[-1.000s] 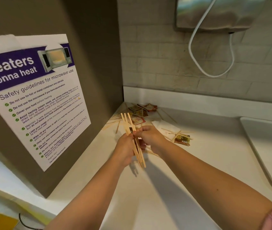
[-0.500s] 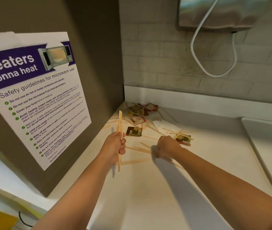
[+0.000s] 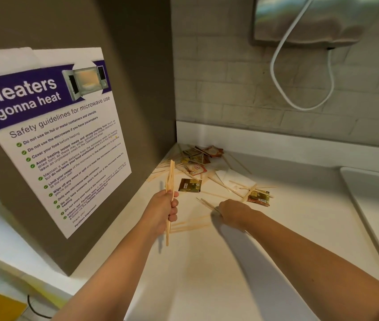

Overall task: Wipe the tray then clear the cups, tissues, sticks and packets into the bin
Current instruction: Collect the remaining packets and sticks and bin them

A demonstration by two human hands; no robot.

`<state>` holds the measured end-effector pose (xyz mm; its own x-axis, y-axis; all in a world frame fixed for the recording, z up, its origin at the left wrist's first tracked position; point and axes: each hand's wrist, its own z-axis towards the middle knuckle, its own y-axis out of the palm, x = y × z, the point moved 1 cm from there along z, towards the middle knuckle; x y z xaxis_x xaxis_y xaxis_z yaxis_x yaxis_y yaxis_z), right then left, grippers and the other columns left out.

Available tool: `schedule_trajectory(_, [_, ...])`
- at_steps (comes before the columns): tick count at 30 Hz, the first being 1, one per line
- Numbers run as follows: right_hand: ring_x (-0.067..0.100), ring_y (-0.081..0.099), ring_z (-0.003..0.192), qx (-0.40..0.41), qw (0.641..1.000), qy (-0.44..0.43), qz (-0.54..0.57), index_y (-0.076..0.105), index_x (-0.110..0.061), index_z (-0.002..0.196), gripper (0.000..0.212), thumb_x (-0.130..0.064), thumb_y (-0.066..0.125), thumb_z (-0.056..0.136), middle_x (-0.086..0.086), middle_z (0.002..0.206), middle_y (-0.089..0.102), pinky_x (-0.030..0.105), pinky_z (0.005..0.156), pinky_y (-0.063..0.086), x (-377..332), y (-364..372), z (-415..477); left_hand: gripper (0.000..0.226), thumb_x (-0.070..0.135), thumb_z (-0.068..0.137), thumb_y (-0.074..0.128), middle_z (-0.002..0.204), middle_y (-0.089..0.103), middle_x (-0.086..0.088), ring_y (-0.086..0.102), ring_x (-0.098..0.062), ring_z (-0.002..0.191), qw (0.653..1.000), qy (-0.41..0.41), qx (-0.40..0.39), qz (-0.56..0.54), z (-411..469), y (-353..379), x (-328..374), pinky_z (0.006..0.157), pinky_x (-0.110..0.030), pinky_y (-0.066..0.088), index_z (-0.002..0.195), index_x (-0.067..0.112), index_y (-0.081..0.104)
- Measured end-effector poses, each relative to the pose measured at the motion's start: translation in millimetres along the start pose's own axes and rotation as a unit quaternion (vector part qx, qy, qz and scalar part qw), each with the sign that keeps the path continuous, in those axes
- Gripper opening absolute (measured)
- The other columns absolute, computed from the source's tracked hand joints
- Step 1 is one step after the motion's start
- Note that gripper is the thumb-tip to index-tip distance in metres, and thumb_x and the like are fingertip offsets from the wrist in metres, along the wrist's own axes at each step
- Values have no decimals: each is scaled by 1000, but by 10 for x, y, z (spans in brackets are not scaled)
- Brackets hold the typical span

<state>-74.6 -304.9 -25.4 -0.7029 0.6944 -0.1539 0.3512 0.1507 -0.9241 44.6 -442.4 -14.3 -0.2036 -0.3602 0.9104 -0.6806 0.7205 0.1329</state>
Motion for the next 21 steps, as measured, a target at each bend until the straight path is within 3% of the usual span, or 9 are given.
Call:
schedule_trajectory(3, [23,53,90,-1,1000,7,15,56,-1,111,24,-15,42,97,14,106,58,26,68,38,-2,-41,-8,26,20,103,31,62,34,0,24,-9,49,1000,5,-3,-1,-15,-23,-6,36,-17,22,88,11,50])
schedule_trajectory(5, [20,47,82,18,998,-5,63,54,-6,90,19,-18,42,98,13,97,55,23,57,34,-33,-113,-1,25,19,102,33,62,34,0,25,-9,48,1000,10,-7,-4,-25,-26,-12,35,-16,22,87,11,50])
schedule_trajectory(7, [19,46,79,43,989,-11,142,53,-6,85,19,-17,42,97,8,89,51,21,54,31,-104,-201,1,24,19,102,34,62,34,0,25,-9,48,1000,10,-11,-7,-39,-17,-18,34,-16,23,86,10,49])
schedule_trajectory(10, [19,43,73,64,953,-30,295,53,-6,82,15,-14,45,93,7,78,47,27,61,33,-260,-283,0,25,18,102,32,63,36,-1,27,-10,49,1000,7,-20,-11,-67,19,-19,35,-17,25,82,11,46])
schedule_trajectory(13, [18,42,64,57,919,-51,388,51,-9,65,25,-10,48,89,7,67,48,25,54,30,-425,-316,-24,26,17,102,31,69,48,-6,40,-13,54,1000,19,-17,8,-76,56,-25,45,-22,35,81,10,45])
schedule_trajectory(17, [11,44,55,46,897,-59,436,53,-10,61,28,-9,51,89,4,61,51,19,48,29,-590,-297,-33,26,17,103,29,78,63,-12,63,-23,69,999,23,-40,-3,-133,88,5,60,-33,52,91,10,51])
schedule_trajectory(21, [8,50,57,72,877,-58,471,55,-11,57,31,-12,61,87,1,60,53,12,52,39,-646,-249,-30,26,18,104,27,74,62,-14,56,-19,54,999,30,-40,-9,-166,85,8,50,-28,50,93,13,50])
